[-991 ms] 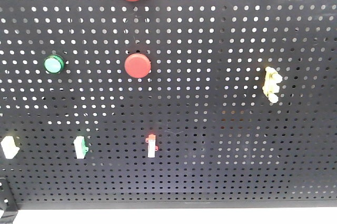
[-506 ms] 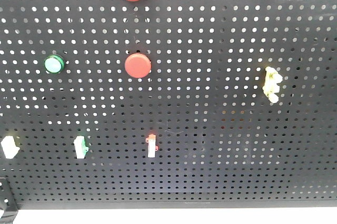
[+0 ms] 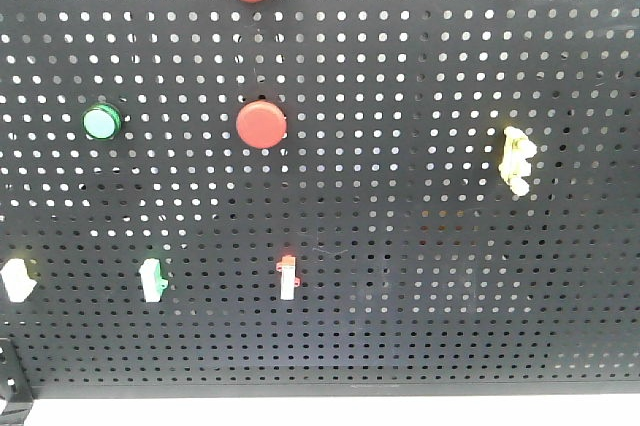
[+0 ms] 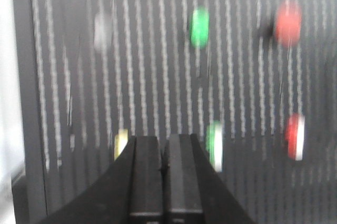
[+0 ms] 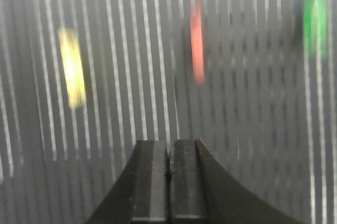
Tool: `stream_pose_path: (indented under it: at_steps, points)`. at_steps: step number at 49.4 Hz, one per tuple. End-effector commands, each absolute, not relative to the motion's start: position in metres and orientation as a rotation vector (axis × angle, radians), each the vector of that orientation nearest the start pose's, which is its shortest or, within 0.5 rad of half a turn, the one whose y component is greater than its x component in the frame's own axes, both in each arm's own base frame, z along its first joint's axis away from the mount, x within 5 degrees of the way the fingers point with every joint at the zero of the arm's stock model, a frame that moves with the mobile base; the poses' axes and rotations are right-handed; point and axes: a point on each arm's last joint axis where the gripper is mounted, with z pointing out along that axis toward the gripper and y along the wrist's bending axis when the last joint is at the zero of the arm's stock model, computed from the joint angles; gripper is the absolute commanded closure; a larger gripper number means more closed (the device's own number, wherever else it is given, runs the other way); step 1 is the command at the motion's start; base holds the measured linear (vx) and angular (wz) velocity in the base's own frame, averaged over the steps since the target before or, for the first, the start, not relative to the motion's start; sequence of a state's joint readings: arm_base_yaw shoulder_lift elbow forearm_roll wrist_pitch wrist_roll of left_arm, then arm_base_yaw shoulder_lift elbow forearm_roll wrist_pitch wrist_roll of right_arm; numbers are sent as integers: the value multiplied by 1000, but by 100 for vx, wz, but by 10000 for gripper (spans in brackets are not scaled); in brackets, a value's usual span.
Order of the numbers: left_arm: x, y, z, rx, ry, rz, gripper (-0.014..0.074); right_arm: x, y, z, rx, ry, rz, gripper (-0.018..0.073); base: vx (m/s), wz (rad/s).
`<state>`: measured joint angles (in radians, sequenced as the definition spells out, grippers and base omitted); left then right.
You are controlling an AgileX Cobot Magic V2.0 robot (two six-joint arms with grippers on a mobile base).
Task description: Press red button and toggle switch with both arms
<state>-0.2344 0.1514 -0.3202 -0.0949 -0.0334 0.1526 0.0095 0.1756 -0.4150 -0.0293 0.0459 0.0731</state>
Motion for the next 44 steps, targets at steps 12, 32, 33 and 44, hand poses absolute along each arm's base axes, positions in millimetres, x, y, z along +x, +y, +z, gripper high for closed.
stream_pose_path:
  at_steps: [12,32,33,44]
  points:
    - [111,-29,472,284,1411,-102,595,108,1,457,-10,1257,-6,562,0,0]
    - [140,-60,535,394,1375,-331,595,142,1,456,37,1329,61,562,0,0]
    - [143,-65,537,429,1373,-354,595,142,1,456,40,1328,65,562,0,0]
    - [178,-119,544,649,1338,-563,595,141,1,457,51,1325,81,562,0,0]
